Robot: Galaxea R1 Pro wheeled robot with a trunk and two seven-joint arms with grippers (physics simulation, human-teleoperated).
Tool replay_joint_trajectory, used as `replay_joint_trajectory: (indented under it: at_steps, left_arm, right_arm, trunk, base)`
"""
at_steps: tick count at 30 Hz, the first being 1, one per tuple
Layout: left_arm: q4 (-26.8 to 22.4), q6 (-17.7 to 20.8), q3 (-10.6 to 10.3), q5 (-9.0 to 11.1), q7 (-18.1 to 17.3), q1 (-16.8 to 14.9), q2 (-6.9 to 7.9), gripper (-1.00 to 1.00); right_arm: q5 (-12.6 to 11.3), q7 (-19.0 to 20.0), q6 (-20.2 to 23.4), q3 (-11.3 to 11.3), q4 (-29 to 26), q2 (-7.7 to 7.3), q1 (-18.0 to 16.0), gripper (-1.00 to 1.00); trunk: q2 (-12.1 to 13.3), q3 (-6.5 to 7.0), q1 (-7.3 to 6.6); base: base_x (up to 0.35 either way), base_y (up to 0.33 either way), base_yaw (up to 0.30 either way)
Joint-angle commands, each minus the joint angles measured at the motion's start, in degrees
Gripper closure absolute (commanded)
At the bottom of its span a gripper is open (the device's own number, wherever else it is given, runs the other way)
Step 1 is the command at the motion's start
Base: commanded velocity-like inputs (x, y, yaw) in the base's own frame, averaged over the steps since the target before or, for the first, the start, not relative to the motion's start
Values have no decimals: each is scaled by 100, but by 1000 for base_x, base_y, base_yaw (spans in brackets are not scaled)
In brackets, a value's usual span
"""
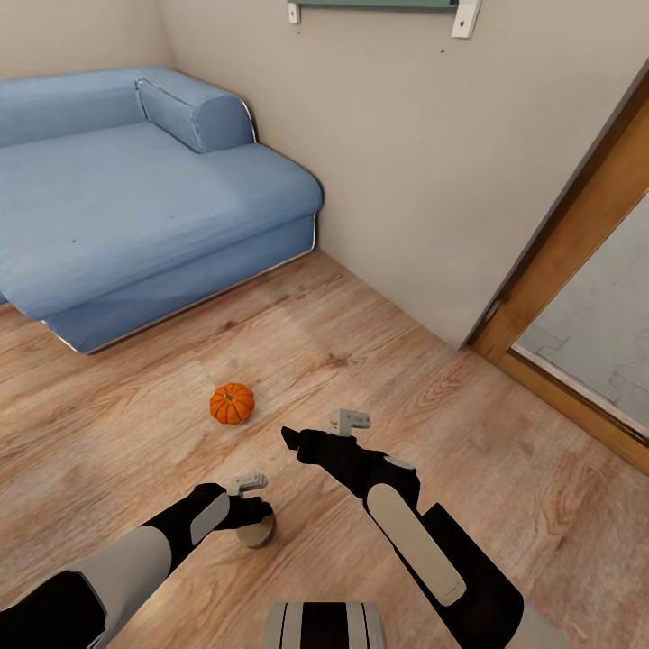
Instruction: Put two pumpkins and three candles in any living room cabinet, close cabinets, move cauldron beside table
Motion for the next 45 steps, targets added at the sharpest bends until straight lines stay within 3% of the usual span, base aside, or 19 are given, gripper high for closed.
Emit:
replay_joint_trajectory:
  at_steps: [1,12,13,45]
  left_arm:
    - [67,23,-62,-47,53,2,8,-100]
    - [67,24,-62,-40,78,2,-7,-100]
    - [67,25,-62,-42,77,2,-15,100]
    - [67,23,-62,-40,15,2,-28,100]
  right_arm:
    - [-50,-57,8,4,-7,1,-5,-100]
    - [-50,-55,7,4,-7,2,-5,-100]
    - [-50,-55,7,4,-7,2,-5,-100]
    - [-50,-55,8,4,-7,1,-5,-100]
  trunk:
    - [-1,-5,1]
    - [-1,-5,1]
    - [-1,-5,1]
    - [-1,-5,1]
  base:
    - [0,0,0]
    - [0,0,0]
    - [0,0,0]
    - [0,0,0]
